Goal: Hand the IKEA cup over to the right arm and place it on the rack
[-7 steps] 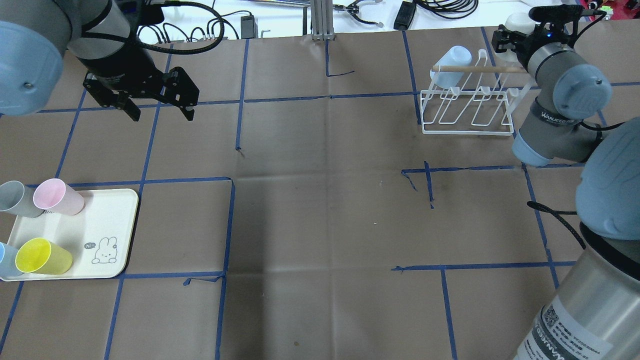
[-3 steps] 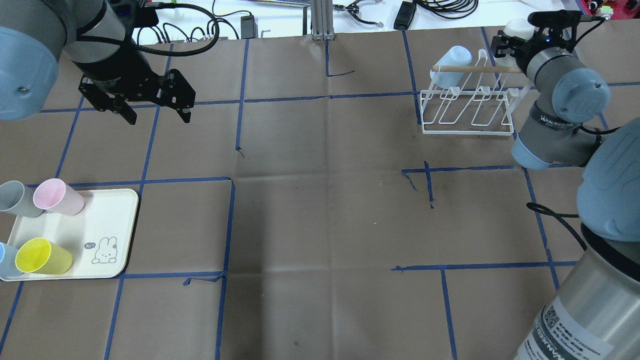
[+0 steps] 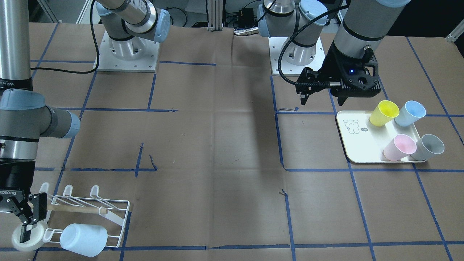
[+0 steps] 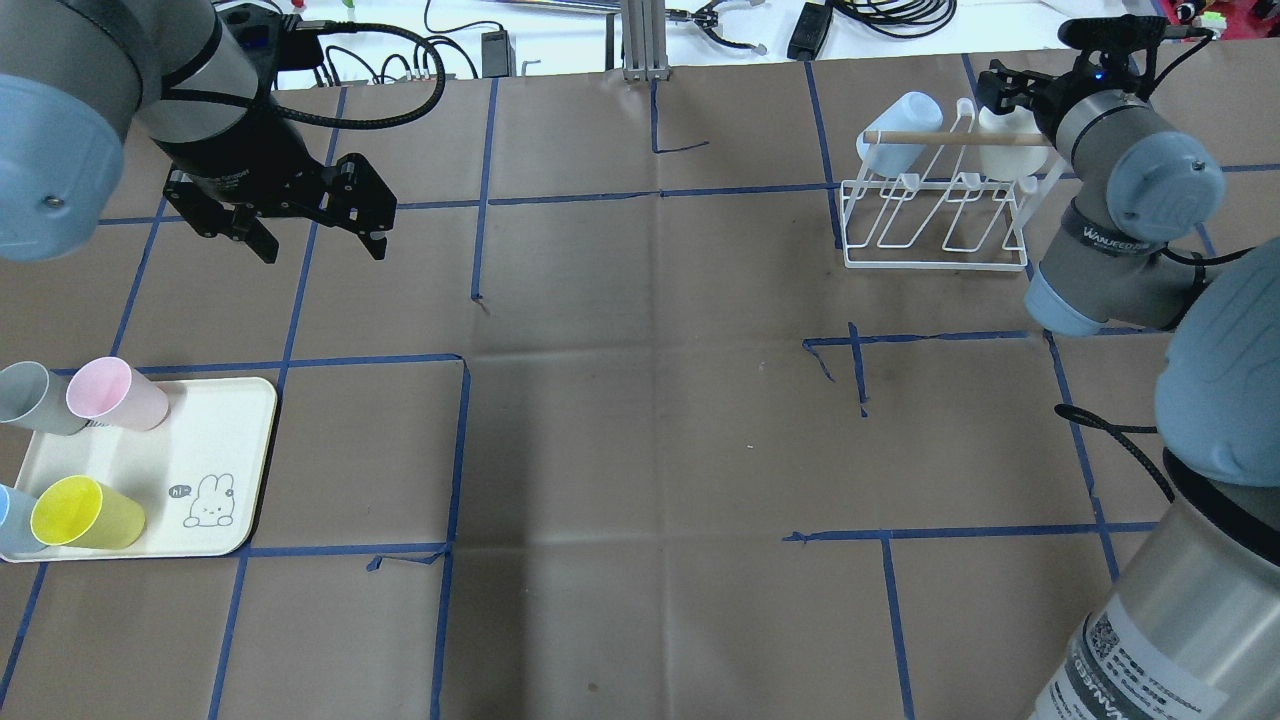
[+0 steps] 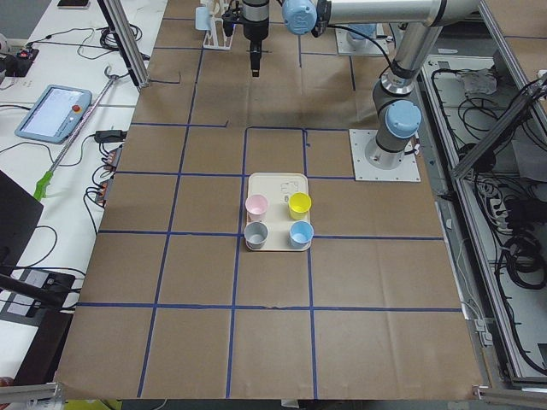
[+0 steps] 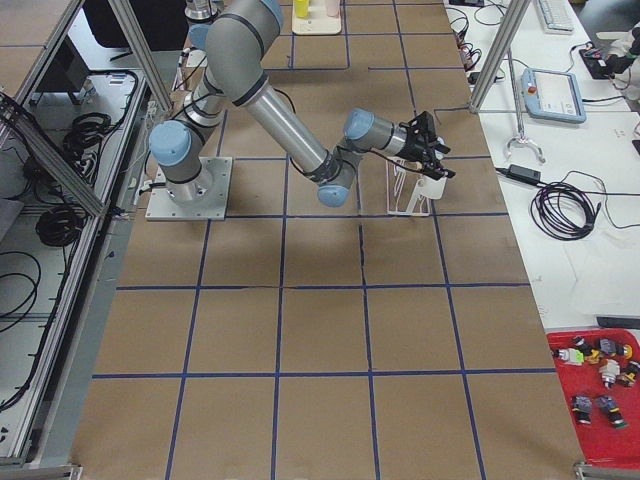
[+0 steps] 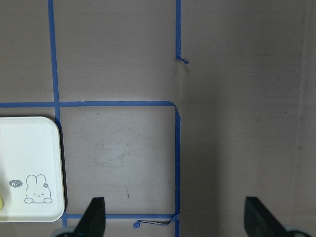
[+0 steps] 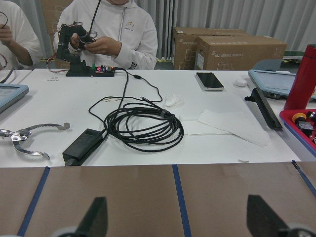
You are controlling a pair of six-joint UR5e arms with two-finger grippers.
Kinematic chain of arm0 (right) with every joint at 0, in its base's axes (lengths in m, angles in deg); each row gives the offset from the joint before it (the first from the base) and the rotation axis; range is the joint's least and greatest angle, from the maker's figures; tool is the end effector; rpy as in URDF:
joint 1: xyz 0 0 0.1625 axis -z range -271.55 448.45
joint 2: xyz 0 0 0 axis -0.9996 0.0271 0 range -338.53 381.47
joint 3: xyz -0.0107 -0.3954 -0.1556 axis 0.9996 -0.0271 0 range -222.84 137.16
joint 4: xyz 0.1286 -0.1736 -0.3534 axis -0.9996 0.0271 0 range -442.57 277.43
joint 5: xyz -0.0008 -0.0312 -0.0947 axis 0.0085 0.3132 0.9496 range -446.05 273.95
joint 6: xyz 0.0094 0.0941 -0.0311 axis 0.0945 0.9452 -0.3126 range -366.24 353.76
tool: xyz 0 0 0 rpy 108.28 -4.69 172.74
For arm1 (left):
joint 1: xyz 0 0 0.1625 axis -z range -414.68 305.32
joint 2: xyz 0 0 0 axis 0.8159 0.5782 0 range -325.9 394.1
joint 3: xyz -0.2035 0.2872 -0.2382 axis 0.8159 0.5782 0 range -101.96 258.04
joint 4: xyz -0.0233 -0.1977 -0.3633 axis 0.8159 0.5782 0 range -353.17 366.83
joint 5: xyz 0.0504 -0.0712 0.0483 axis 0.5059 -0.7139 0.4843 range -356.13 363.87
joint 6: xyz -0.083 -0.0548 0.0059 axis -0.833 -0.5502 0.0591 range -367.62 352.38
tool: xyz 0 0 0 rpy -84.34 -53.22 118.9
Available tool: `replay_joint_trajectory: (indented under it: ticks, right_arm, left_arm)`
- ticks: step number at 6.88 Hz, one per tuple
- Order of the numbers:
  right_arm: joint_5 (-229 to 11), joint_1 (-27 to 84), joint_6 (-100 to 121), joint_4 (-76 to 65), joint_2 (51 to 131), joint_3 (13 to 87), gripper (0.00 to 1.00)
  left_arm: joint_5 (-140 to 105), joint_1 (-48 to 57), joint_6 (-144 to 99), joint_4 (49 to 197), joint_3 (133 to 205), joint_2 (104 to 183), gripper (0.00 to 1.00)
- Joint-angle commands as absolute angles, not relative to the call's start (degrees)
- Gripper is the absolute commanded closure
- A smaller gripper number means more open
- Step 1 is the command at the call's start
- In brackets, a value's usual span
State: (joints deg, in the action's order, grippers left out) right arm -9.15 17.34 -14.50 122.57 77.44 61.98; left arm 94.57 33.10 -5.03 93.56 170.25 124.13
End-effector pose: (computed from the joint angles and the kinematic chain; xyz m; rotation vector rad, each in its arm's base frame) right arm -0.0549 -0.6417 0.2717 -0.0460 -2.5639 1.6921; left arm -0.1129 -0.4985 0.4744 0.0100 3.1286 -0.0270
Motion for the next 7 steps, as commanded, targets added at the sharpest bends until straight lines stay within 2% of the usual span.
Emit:
replay_joint_trajectory:
  ticks: [1, 2, 5, 7]
  right_arm:
    - [-9.0, 17.2, -14.5, 122.2, 80.7, 61.3, 0.00]
    - [-9.5, 17.0, -14.6, 120.5, 83.8, 61.3, 0.00]
    - [-8.8, 15.3, -14.6, 101.7, 92.2, 61.5, 0.00]
    - [-7.7, 13.0, -13.9, 76.4, 100.0, 61.4, 0.00]
  left_arm:
    - [94.6, 33.1, -5.0, 93.4, 170.3, 124.2, 0.00]
    - [94.5, 33.2, -5.0, 93.3, 170.2, 124.4, 0.00]
    - [94.5, 33.2, -5.1, 93.3, 169.7, 124.7, 0.00]
    - [94.4, 33.2, -5.1, 93.3, 169.7, 124.6, 0.00]
